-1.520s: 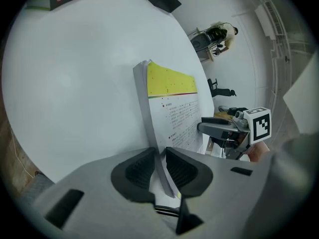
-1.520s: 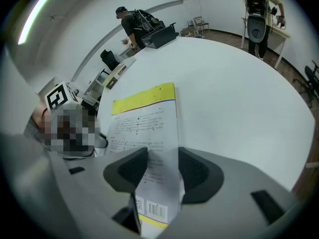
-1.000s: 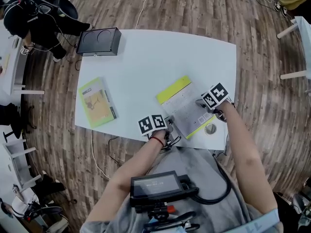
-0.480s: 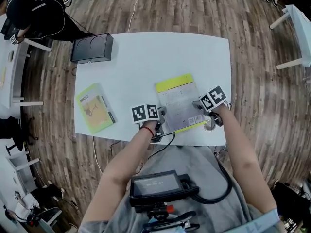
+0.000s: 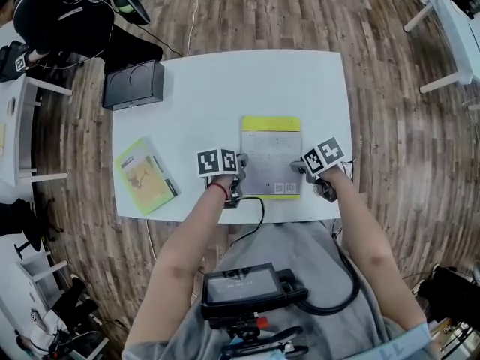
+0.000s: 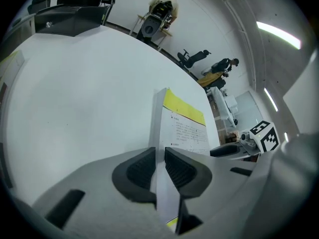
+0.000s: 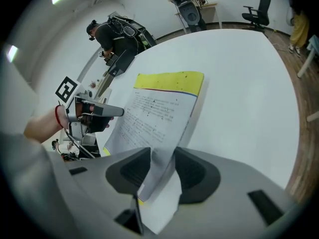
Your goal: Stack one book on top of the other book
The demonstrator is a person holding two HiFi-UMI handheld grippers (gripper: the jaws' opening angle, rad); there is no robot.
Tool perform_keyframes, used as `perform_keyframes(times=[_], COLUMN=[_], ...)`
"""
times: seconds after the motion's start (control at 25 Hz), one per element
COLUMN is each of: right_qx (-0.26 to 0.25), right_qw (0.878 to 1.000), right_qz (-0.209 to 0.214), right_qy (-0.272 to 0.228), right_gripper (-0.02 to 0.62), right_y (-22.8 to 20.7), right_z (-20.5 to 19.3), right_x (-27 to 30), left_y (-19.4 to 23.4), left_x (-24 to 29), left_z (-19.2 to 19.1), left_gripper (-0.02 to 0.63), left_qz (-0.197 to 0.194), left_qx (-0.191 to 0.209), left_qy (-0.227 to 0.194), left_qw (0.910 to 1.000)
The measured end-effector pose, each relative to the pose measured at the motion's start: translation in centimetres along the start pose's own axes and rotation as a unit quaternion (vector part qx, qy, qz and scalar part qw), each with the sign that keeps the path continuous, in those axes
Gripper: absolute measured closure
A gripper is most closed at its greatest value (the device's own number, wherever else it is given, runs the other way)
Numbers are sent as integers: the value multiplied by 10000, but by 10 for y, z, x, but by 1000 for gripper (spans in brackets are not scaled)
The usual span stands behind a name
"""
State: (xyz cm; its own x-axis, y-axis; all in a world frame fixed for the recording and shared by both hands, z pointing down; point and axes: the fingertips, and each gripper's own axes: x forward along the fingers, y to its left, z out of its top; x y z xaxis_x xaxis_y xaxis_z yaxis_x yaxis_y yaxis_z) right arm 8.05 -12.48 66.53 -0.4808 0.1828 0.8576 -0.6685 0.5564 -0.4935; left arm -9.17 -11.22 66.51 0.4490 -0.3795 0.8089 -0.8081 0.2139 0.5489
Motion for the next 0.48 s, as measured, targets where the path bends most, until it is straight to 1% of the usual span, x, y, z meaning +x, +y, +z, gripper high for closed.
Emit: perform_keyframes(times=[0.12, 0.32, 0.48], right_qx=[49, -153, -256], right_qw=[9999, 9997, 9991], right_qz=[-64, -163, -204], right_qy=[-77, -112, -265], right_gripper=[428, 428, 428], right_y=[-1, -2, -2], right_z=[1, 1, 1], right_x=[1, 2, 1], left_y=[1, 2, -1], left_x=[1, 2, 1], left_z=[1, 0, 0], left_gripper=[535, 535, 534], left_qz=[-23, -212, -233], left_qx=[50, -15, 236], left_qy=[-4, -96, -76], left_qw=[10000, 9997, 9994])
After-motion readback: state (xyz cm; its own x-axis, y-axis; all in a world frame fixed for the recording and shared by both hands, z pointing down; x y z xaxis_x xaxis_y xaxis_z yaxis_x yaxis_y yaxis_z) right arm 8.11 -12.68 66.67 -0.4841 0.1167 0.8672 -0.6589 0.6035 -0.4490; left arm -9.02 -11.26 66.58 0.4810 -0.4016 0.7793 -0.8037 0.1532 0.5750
